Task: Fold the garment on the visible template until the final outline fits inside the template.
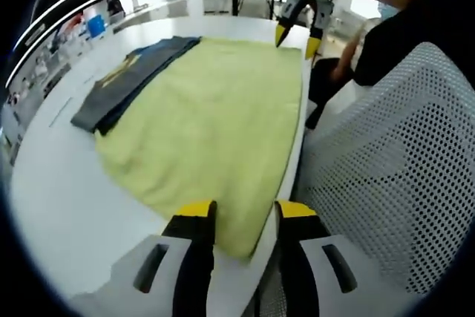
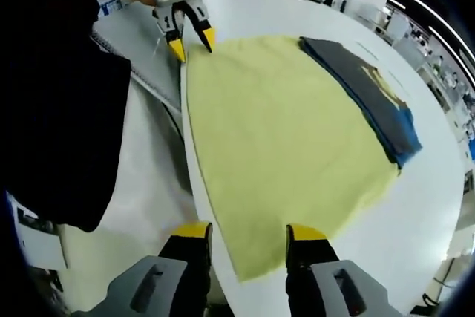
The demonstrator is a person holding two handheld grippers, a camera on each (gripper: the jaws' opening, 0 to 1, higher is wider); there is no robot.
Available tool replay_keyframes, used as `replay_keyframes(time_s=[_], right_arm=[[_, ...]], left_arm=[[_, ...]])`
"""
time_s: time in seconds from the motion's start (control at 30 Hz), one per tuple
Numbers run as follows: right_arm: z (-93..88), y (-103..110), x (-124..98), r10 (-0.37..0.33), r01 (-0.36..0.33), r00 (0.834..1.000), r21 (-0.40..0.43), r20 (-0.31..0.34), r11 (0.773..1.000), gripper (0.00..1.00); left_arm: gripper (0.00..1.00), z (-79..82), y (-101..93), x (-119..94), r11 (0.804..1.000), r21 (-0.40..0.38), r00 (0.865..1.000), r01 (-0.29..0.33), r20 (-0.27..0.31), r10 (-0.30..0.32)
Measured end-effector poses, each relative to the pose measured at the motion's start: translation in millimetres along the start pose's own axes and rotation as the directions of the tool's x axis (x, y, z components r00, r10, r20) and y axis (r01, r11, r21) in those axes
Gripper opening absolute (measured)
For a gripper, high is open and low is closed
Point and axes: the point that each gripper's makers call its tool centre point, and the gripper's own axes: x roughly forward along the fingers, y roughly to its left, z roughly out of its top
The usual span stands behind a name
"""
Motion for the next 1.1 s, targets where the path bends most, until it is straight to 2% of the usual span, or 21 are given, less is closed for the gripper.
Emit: replay_keyframes(time_s=[0.17,0.33,0.47,0.6,0.63,0.7,0.83,1.1], right_arm=[[-4.9,-2.0,1.8,-0.015,0.015,1.000,0.007,-0.011,1.000,0.37],[-9.8,-2.3,3.9,-0.018,0.018,1.000,0.009,-0.020,1.000,0.34],[-5.4,-7.4,4.0,-0.039,0.039,0.999,0.024,0.004,0.999,0.31],[-1.6,-7.5,5.7,-0.041,0.041,0.999,0.024,0.022,0.999,0.19],[-1.4,-6.8,6.5,-0.037,0.036,0.999,0.028,0.025,0.999,0.14],[-0.4,-7.9,7.2,-0.041,0.040,0.999,0.043,0.032,0.998,0.09],[-1.4,-14.3,7.4,-0.071,0.070,0.997,0.039,0.024,0.997,0.00],[-1.0,-14.1,4.9,-0.058,0.057,0.998,0.070,0.019,0.996,0.00]], left_arm=[[0.28,-0.9,-1.7,-0.4,0.999,0.041,1.000,-0.003,-0.017,0.004],[0.28,-1.1,-1.0,-0.7,0.999,0.042,1.000,-0.008,-0.014,0.009],[0.26,0.8,0.6,0.3,0.999,0.047,1.000,-0.018,-0.010,0.018],[0.18,2.6,-0.8,1.9,0.999,0.039,1.000,-0.024,0.000,0.024],[0.16,3.2,-1.5,2.2,0.999,0.043,1.000,-0.022,0.002,0.022],[0.08,2.8,-0.6,2.6,0.999,0.047,1.000,-0.028,0.005,0.027],[0.04,3.2,6.2,2.6,0.999,-0.011,0.999,-0.048,0.010,0.049],[0.01,8.3,12.6,-1.9,0.997,-0.028,0.998,-0.070,-0.009,0.070]])
